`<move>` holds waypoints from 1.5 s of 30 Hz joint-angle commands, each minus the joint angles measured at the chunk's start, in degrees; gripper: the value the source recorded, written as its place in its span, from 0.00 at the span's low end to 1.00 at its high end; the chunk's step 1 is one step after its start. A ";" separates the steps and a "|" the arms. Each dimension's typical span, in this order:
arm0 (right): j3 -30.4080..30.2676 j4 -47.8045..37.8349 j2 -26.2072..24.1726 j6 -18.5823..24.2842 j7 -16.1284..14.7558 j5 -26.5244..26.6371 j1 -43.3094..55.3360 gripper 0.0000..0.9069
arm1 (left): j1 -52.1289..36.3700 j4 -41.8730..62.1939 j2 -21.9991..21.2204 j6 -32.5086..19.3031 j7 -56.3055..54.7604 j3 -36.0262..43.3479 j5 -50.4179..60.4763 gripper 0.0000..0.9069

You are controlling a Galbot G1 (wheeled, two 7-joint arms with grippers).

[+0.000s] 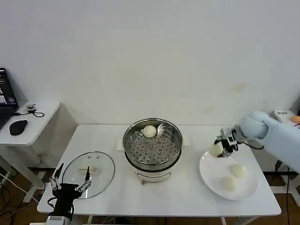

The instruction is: Take steamed baozi put them in steamer then cover it.

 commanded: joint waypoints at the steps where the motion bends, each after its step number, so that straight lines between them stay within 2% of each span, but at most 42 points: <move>1: -9.39 0.85 8.24 -2.69 0.72 9.32 20.35 0.74 | -0.17 0.07 0.17 0.02 0.04 -0.37 -0.20 1.00; 5: -10.69 0.42 15.33 -6.75 2.55 14.91 22.31 0.76 | -0.87 0.93 0.08 -0.02 0.00 -0.62 -0.37 1.00; 9: -11.59 -0.06 20.24 -9.73 4.86 18.87 21.05 0.76 | -1.68 1.65 0.27 0.05 0.00 -1.31 -0.79 1.00; 11: -12.08 -1.24 25.00 -12.75 7.92 21.94 19.25 0.76 | -1.97 1.91 0.42 0.04 0.00 -1.86 -1.05 1.00; 15: -12.43 -4.39 32.23 -15.76 10.61 25.37 16.56 0.76 | -2.27 1.85 0.48 0.07 0.03 -2.40 -1.31 1.00; 20: -13.33 -6.63 38.10 -18.99 13.29 29.03 13.84 0.76 | -2.51 1.68 0.53 0.05 0.10 -3.06 -1.56 1.00; 27: -13.00 -10.71 42.13 -21.06 14.41 29.47 8.99 0.76 | -2.60 1.52 0.41 -0.02 0.11 -4.18 -2.36 1.00; 45: -12.32 -17.89 44.07 -20.32 13.06 25.41 3.93 0.76 | -2.96 1.84 -0.09 0.06 0.09 -3.63 -2.18 1.00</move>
